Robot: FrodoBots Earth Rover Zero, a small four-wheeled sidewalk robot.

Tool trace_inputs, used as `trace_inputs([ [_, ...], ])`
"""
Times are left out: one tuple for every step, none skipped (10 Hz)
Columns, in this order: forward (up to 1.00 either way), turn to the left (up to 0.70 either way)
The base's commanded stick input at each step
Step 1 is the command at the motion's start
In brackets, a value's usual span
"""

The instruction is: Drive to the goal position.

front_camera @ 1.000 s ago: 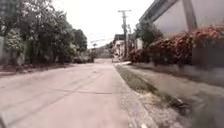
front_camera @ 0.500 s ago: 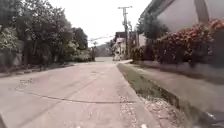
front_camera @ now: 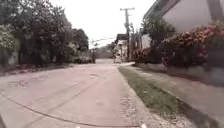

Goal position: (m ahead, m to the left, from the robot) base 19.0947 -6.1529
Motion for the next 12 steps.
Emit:
trace_inputs([
  [1.0, 0.0],
  [1.0, 0.0],
  [1.0, 0.0],
  [1.0, 0.0],
  [1.0, 0.0],
  [1.0, 0.0],
  [1.0, 0.0],
  [1.0, 0.0],
  [1.0, 0.0],
  [1.0, 0.0],
  [1.0, 0.0],
  [1.0, 0.0],
])
